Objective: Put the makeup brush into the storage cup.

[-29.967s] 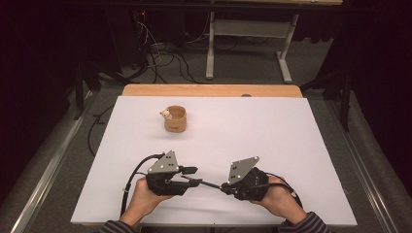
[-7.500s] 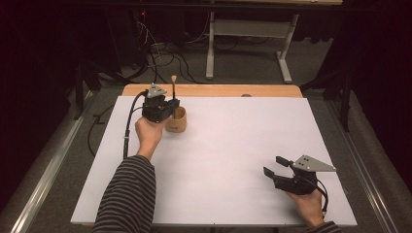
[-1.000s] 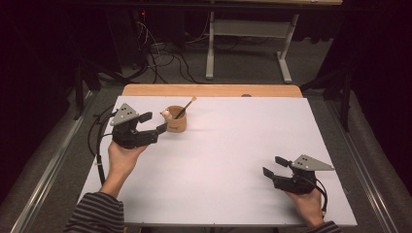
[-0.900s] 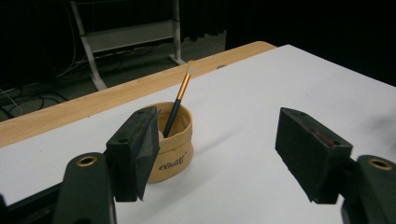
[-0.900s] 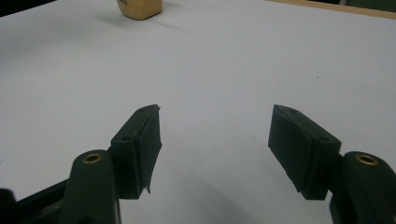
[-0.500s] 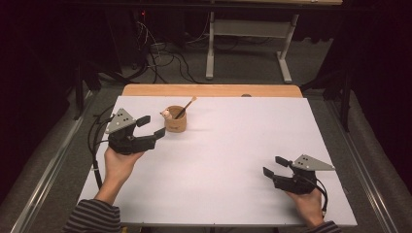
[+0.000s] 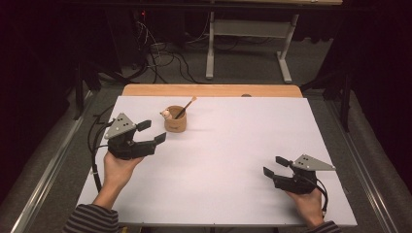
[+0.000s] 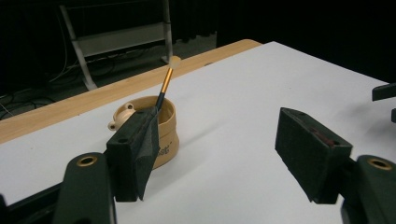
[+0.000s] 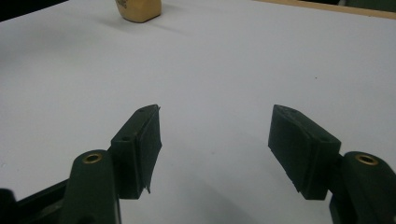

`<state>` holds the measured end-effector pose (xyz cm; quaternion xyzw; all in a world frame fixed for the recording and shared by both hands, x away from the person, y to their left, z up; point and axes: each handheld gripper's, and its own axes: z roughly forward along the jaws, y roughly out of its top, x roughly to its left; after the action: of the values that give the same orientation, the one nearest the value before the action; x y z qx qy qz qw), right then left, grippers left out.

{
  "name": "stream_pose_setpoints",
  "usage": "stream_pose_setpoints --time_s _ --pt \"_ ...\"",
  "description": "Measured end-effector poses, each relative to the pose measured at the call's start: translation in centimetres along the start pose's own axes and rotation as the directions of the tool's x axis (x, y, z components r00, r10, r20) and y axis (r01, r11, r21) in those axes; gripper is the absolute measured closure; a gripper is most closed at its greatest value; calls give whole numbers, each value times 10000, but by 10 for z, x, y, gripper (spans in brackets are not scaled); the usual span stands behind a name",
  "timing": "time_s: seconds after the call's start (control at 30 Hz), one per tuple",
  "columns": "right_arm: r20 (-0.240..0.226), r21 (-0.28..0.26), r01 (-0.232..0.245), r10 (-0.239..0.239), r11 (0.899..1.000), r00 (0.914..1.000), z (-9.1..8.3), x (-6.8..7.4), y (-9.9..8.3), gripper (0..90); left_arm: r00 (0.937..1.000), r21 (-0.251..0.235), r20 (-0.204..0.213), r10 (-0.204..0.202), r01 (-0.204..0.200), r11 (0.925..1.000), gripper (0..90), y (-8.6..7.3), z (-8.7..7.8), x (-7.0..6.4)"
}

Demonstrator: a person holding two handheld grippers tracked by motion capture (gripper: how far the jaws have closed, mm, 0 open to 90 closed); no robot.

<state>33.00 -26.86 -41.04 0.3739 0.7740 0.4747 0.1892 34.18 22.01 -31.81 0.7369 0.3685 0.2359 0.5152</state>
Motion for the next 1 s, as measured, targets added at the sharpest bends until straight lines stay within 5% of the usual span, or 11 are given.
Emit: stream_pose_setpoints --time_s 0.4,1.0 --pt "0 2 18 -18 10000 10000 0 0 0 363 9989 41 232 -408 407 9992 307 -8 -5 -2" --pt "9 -11 67 -67 10000 10000 0 1 0 363 9991 115 100 -418 417 9991 304 -22 -14 -5"
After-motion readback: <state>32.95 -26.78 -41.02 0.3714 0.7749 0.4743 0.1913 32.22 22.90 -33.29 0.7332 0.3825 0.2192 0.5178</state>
